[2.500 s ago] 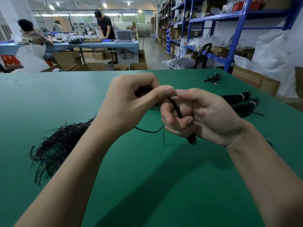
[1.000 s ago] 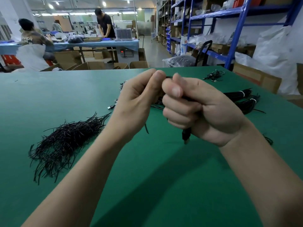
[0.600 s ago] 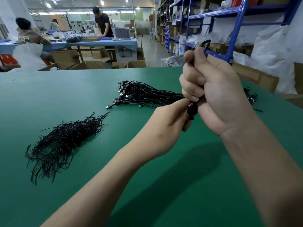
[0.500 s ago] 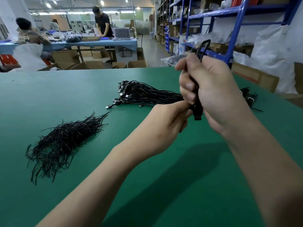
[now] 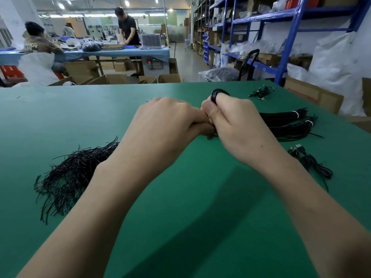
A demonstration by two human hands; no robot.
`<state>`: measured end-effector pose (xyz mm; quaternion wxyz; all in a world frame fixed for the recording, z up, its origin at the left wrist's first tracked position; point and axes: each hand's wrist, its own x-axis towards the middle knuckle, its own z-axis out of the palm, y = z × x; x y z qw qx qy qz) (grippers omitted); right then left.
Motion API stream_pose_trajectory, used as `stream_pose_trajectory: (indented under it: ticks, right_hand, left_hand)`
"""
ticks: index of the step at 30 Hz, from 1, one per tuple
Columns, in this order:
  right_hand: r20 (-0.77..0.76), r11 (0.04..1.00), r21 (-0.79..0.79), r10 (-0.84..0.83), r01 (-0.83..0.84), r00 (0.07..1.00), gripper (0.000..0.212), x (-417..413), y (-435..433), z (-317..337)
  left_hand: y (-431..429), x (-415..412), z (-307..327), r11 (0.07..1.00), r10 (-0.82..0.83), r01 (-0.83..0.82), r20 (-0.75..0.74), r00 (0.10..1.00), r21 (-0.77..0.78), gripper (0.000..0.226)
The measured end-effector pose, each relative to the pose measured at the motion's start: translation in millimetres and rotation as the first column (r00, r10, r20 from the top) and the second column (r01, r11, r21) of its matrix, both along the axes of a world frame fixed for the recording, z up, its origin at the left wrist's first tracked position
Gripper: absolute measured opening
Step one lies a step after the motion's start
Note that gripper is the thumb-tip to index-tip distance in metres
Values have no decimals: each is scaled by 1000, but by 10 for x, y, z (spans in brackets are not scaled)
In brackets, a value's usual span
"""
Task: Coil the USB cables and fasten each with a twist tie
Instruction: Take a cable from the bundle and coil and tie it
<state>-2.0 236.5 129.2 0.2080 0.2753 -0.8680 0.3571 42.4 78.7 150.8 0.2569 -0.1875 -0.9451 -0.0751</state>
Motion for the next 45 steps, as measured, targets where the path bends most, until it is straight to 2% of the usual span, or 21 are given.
stream_pose_trajectory:
  ticks: [3, 7, 9, 11, 13, 16, 20, 25, 27, 29, 31, 35, 37, 39, 41, 43, 45]
  right_hand:
    - [48, 996, 78, 33, -37, 998, 47, -21, -12, -41]
    - [250, 968, -37, 251, -249, 935, 60, -4, 23, -23]
    - [373, 941, -77, 335, -330, 866, 55, -11, 45, -24]
    - [481, 911, -105, 397, -398, 782, 46, -17, 81, -24]
    - [538, 879, -135, 452, -456, 711, 31, -10, 112, -10]
    - [603, 849, -188, 496, -493, 624, 16, -4, 136, 6]
    - [680, 824, -248, 523, -510, 514, 16, -25, 175, 6]
    - [744, 769, -357, 577, -529, 337, 18, -93, 326, -43]
    - [745, 751, -382, 595, -538, 302, 18, -114, 399, -58]
    - [723, 758, -312, 581, -573, 374, 20, -124, 459, -29]
    - [674, 783, -199, 546, -589, 498, 23, -128, 499, 30]
    - [581, 841, -77, 474, -536, 661, 24, -121, 461, 108]
    - [520, 878, -20, 418, -479, 745, 24, -115, 376, 111]
    - [418, 918, 58, 335, -393, 844, 23, -106, 293, 104]
    - [249, 939, 177, 248, -295, 936, 20, -96, 247, 104]
    - [114, 935, 270, 204, -228, 972, 19, -92, 233, 102]
    - [43, 917, 352, 183, -187, 982, 20, -106, 224, 86]
  left_hand:
    - [-70, 19, 18, 999, -28, 33, -132, 991, 35, 34]
    - [-164, -17, 26, 997, -52, 62, -163, 985, 55, 23]
    - [-176, -30, 6, 995, -57, 71, -191, 980, 66, 18]
    - [-186, -37, -15, 991, -73, 94, -205, 976, 95, 21]
    - [-191, -44, -8, 982, -126, 150, -192, 973, 118, 28]
    - [-184, -68, 1, 965, -248, 258, -143, 958, 49, 29]
    - [-202, -98, -30, 949, -304, 311, -102, 947, 52, 22]
    - [-160, -132, -107, 953, -298, 300, -68, 952, 38, 31]
    - [-143, -152, -132, 954, -297, 299, -69, 953, 23, 34]
    - [-141, -171, -147, 951, -305, 308, -81, 949, 26, 34]
    - [-145, -194, -164, 946, -315, 319, -72, 946, 53, 33]
    - [-167, -247, -204, 924, -305, 306, -41, 951, 229, 28]
    - [-210, -272, -208, 923, -277, 275, -29, 960, 269, 26]
    - [-258, -287, -204, 932, -242, 241, -31, 970, 270, 29]
    - [-294, -298, -205, 928, -230, 226, -23, 973, 297, 29]
    - [-310, -310, -216, 911, -242, 226, 2, 970, 344, 24]
    - [-311, -320, -232, 897, -262, 224, 51, 964, 381, 20]
